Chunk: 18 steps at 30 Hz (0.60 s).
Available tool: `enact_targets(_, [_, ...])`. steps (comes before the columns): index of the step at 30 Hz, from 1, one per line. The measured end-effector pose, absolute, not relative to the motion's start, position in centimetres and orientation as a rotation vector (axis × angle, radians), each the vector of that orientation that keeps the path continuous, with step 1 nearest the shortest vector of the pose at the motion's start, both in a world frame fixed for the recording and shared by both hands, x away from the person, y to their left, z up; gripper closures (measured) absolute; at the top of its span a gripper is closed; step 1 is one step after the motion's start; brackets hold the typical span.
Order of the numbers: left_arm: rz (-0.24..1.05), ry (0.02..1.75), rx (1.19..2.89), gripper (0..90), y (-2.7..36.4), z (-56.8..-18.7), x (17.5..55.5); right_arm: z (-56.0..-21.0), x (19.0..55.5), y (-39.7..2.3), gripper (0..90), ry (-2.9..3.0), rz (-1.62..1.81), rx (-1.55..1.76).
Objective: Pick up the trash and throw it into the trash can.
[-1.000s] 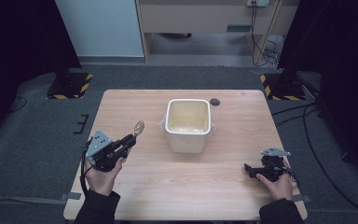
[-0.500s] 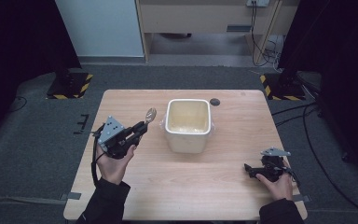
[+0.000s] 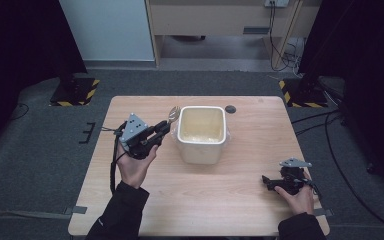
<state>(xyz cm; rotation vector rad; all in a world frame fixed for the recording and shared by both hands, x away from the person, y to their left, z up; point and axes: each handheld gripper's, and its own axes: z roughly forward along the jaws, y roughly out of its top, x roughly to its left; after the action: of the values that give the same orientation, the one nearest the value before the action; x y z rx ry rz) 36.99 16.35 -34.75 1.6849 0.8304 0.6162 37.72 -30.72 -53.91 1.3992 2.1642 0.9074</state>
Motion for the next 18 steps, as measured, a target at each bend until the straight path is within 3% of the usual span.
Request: enact_targets(18, [0.595, 0.784, 1.718, 79.5, 11.7, -34.7, 40.6, -53.9, 37.7, -30.7, 0.7, 2.164, 0.908, 1.399])
